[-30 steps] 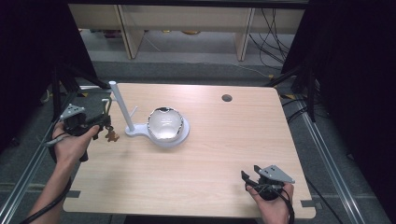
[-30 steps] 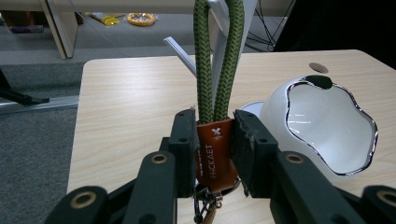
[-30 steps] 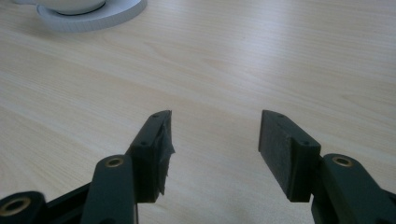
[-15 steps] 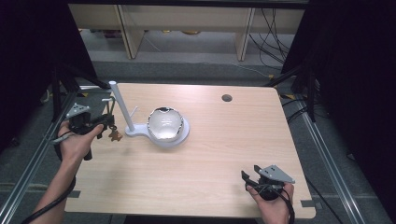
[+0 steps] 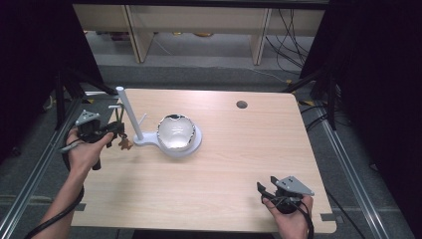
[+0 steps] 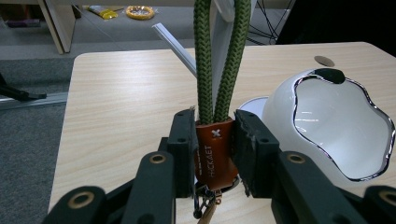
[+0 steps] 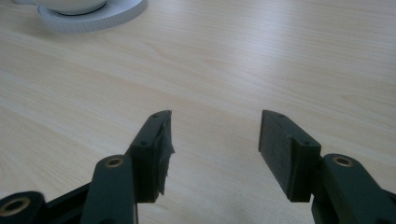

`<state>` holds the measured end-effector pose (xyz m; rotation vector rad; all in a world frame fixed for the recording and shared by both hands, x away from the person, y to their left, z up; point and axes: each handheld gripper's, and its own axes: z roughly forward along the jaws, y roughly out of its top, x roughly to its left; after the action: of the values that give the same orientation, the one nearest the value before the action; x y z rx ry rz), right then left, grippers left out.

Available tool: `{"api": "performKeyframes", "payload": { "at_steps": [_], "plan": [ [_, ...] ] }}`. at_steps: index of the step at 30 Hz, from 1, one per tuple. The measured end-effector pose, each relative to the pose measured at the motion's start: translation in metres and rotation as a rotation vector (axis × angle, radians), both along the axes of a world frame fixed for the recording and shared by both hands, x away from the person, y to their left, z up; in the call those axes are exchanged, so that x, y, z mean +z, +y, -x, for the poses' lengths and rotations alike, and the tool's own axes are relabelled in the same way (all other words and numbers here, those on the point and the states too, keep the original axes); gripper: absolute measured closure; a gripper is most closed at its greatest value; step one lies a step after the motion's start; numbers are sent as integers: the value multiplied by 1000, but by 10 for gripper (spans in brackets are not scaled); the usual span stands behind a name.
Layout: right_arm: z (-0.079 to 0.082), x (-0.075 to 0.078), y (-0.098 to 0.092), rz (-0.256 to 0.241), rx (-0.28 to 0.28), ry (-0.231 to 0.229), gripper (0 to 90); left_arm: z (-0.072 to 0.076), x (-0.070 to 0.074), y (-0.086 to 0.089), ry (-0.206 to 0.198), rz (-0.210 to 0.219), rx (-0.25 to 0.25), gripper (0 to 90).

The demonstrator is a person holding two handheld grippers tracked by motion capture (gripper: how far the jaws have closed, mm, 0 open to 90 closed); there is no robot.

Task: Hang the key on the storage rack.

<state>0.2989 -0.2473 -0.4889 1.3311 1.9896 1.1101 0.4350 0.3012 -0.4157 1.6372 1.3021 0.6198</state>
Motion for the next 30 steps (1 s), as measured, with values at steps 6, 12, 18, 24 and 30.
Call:
{"api": "performKeyframes", "payload": {
  "at_steps": [6,12,18,24,30],
  "plan": [
    [0,0,0,-5,1,2,450,-2,-3,-2,-8,-5,-2,674],
    [0,0,0,-4,0,5,450,-3,-5,-1,-16,-17,5,638],
    [0,0,0,-8,-3,9,449,3,-5,0,-37,-8,4,573],
    [0,0,0,-4,-1,1,449,8,0,3,-66,-18,9,514],
    [0,0,0,-5,-2,6,448,16,3,3,-79,-26,6,473]
  ]
}}
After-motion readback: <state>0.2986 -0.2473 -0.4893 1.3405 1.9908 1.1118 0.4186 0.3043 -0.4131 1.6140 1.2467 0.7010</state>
